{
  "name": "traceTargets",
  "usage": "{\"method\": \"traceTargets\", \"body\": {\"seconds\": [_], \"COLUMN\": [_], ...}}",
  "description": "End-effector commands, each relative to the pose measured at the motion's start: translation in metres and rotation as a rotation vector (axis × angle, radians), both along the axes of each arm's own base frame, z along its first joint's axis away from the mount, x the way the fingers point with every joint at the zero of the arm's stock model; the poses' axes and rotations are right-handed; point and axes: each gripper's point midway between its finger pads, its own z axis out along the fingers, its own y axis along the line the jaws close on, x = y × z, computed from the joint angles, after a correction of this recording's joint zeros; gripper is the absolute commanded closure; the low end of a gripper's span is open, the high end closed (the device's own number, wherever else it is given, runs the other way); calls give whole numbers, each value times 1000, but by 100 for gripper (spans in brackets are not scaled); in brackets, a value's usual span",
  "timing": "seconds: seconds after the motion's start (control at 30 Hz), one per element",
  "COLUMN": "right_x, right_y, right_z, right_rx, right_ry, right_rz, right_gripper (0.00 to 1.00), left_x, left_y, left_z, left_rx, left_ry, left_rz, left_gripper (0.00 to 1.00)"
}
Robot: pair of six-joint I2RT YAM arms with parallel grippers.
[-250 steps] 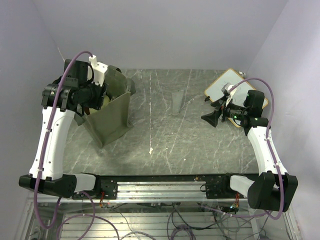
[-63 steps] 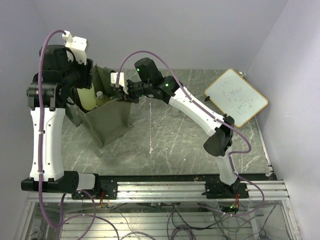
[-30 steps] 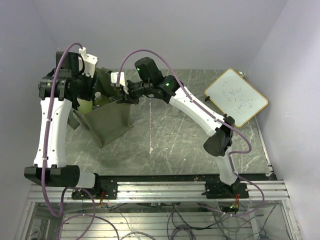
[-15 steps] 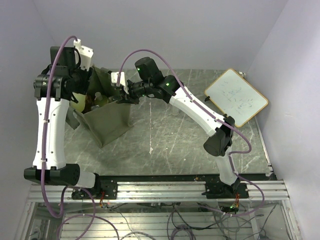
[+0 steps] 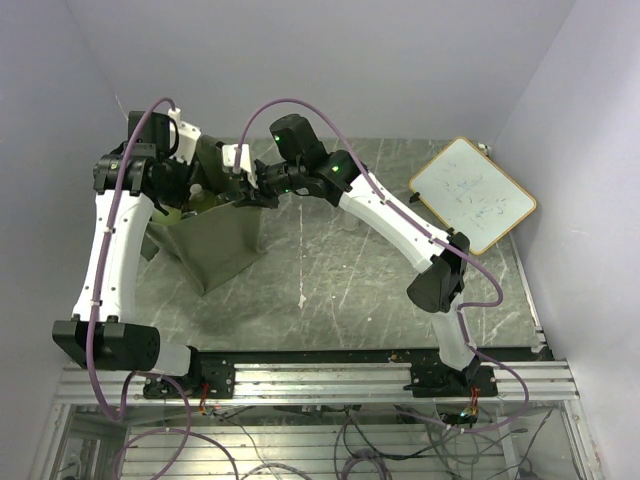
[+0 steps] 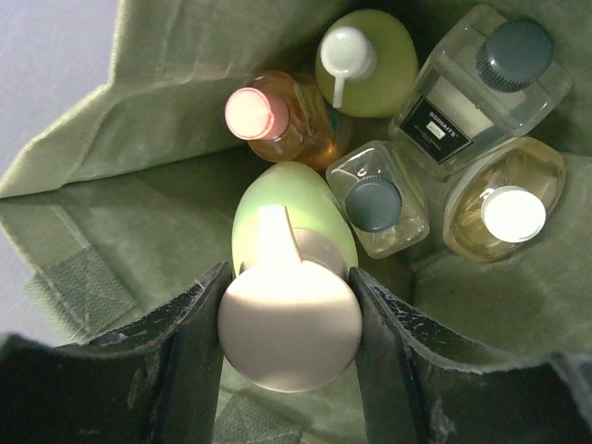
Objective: Place the personal care products into the canvas bag
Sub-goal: Place the care product in the canvas bag.
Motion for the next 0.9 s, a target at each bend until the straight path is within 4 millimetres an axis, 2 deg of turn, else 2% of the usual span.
{"method": "traceTargets", "body": {"seconds": [0.0,0.3,0.6,0.87], "right_x": [-12,-12,-11,-10], "right_y": [-7,-10,-9,-8], "right_z": [60,55,38,42], "right_rx": [124,111,86,95], "right_ry": [-73,-70,-45,-48], "right_rz": [36,37,36,32], "right_gripper": [100,100,100,100], "left_x": [14,21,27,34], "left_y": [5,16,37,53], "left_z": [21,8,3,-18], "left_rx": [17,47,-82,-172], "left_ry": [-124,-113,-144,-96], "left_rz": [10,57,139,174], "left_gripper": [93,93,93,93]}}
